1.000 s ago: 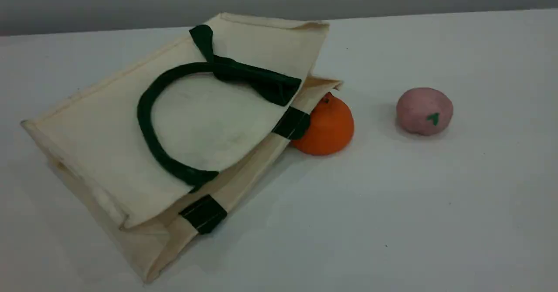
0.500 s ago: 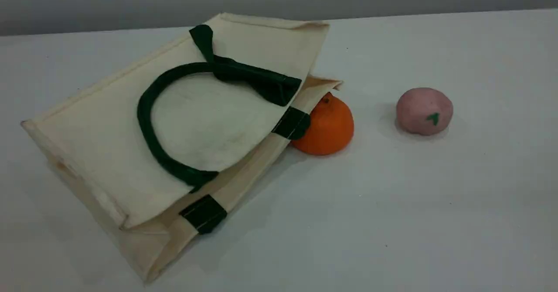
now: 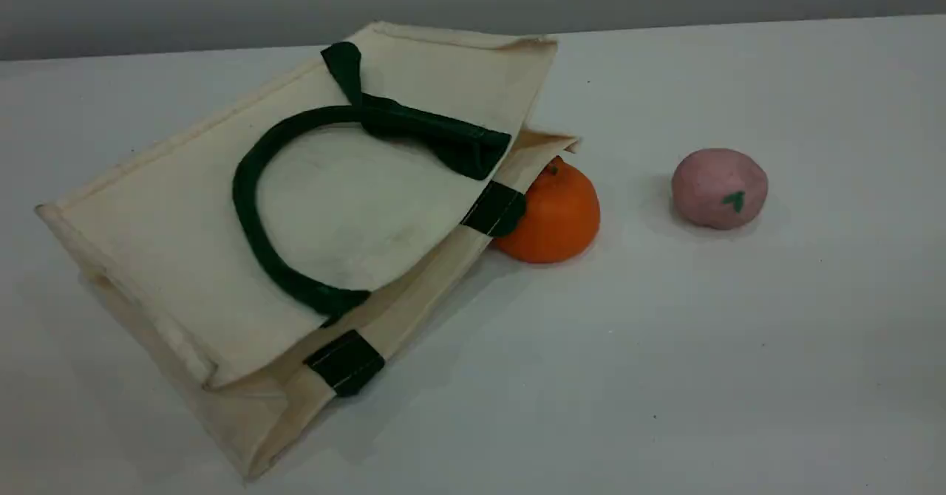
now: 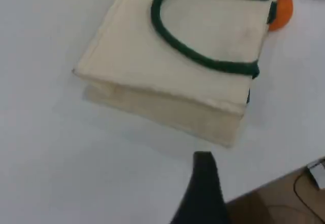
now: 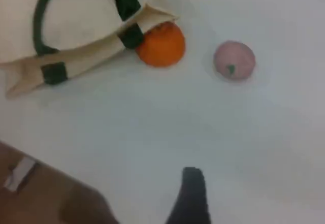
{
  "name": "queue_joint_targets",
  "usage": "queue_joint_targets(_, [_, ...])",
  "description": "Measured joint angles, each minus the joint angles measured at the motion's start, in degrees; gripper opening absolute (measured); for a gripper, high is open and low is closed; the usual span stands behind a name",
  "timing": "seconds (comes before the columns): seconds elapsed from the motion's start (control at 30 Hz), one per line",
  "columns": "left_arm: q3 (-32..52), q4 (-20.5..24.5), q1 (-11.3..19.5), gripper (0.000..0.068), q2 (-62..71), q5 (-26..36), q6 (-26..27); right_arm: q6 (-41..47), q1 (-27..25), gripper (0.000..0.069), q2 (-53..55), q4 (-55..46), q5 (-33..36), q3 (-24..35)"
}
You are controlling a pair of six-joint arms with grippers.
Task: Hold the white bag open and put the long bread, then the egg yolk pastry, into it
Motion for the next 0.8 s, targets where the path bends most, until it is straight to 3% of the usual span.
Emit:
queue_joint_targets(0.5, [6.07, 0.67, 0.0, 0.0526, 0.06, -4.69, -0.06, 0.0, 0.0, 0.0562, 0.0, -1.6, -2.77, 1.6])
queue_joint_targets(0.63, [7.42, 3.47, 0.0, 0.0526, 0.06, -7.09, -1.02, 0.0, 0.0, 0.0562, 0.0, -1.6, -2.77, 1.6])
queue_joint_targets(0.8, [7.47, 8.83, 0.0, 0.0526, 0.06, -7.96, -7.72, 0.0, 0.0, 0.0562, 0.0, -1.55, -2.77, 1.56])
